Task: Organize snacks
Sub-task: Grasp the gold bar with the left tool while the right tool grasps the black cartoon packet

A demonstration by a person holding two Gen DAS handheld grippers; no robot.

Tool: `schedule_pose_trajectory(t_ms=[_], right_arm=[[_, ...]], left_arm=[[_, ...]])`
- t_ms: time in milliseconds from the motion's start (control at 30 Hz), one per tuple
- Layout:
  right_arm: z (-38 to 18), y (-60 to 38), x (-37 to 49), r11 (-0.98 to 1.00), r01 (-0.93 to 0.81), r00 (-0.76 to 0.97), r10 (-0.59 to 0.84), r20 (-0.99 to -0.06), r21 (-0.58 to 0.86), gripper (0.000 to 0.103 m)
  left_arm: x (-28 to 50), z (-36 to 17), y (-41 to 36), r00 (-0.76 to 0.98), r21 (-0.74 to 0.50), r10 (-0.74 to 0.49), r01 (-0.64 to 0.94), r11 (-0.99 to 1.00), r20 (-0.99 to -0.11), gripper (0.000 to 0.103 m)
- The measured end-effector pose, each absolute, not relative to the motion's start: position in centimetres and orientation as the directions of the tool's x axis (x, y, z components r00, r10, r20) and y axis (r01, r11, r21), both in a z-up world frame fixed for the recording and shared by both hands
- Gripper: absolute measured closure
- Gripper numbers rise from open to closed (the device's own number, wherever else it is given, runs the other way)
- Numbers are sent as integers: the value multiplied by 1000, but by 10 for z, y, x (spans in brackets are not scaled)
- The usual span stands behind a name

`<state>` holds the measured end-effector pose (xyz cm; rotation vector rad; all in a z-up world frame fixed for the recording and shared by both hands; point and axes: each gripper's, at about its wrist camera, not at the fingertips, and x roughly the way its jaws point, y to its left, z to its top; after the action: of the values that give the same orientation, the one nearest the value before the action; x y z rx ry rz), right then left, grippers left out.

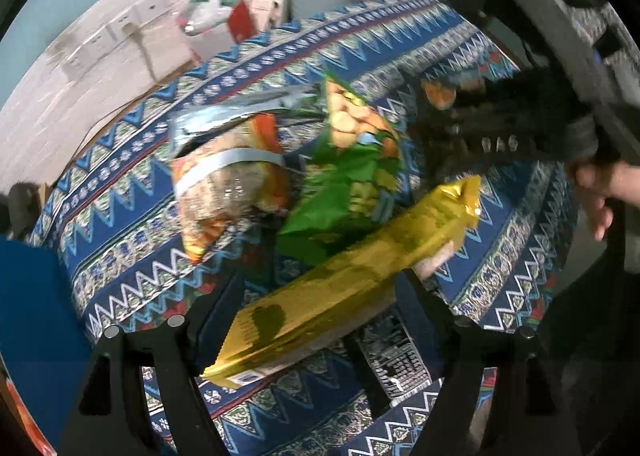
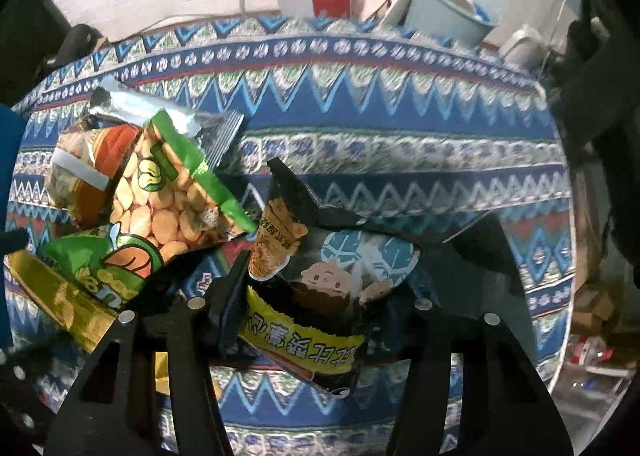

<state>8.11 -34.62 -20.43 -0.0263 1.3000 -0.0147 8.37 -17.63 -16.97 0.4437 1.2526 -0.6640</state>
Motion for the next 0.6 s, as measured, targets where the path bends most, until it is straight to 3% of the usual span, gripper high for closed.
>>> schedule_pose_trajectory(t_ms=[167,400,533,600], right_arm=[[-177,-364,76,999,25,312,-37,-949,-31,48],[-160,-394,53,994,59,325,66,-943,90,47],[-160,-390,46,993,52,335,83,-939,107,47],[-158,-387,42,992,54,337,93,-937,118,47]], left_arm=[[74,-168,-190,164,-27,-212,729,684,-963,24],[64,-193,-206,180,68,-124,788,612,-976,23],[70,-198,-207,159,28,-147,766,643,-976,24],[72,-200,-205,153,7,-166,755,656,-974,32]])
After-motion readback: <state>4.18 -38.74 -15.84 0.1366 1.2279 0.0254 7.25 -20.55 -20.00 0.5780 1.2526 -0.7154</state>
